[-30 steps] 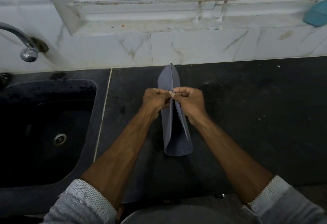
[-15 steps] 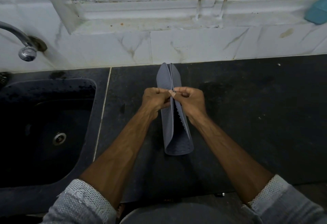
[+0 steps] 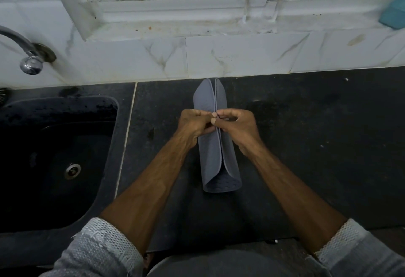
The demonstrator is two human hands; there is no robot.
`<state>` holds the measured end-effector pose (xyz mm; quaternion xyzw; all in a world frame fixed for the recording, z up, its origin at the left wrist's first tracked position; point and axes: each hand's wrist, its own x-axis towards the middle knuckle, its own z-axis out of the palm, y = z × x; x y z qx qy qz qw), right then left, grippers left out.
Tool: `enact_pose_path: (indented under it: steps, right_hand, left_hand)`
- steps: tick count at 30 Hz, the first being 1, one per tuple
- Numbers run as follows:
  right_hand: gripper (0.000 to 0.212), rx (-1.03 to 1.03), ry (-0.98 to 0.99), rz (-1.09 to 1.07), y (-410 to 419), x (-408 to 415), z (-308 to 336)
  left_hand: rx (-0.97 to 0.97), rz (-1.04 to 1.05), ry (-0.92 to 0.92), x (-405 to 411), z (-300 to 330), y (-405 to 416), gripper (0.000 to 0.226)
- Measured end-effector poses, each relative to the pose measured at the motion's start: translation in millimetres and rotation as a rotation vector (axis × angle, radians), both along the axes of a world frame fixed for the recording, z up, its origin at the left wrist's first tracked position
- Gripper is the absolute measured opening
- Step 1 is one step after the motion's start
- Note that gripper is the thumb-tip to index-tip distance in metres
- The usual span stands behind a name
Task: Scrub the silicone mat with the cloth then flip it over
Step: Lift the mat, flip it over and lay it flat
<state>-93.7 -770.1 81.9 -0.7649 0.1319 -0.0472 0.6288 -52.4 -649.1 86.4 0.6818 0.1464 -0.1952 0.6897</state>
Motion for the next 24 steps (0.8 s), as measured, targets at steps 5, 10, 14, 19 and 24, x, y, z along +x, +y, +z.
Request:
enact_pose_path:
  steps: [5, 10, 14, 19, 24]
  right_hand:
    - [0.023, -0.070, -0.007, -0.035, -7, 1, -3]
    - [0.028, -0.230, -0.076, -0.090, -13, 0, 3]
    - [0.024, -0.226, -0.078, -0.065, -26, 4, 24]
    - [0.019, -0.262, -0.078, 0.026, -33, 8, 54]
    - [0.017, -0.331, -0.112, 0.170, -32, 13, 85]
  left_hand:
    - [0.010, -0.050, 0.009, 0, 2, -1, 0.008]
    - [0.286, -0.172, -0.233, 1, 3, -1, 0.015]
    - [0.564, -0.242, -0.710, 11, 19, 12, 0.017]
    - [0.935, -0.585, -1.088, 42, 49, 31, 0.040]
    - [1.227, -0.741, -1.268, 57, 74, 44, 0.049]
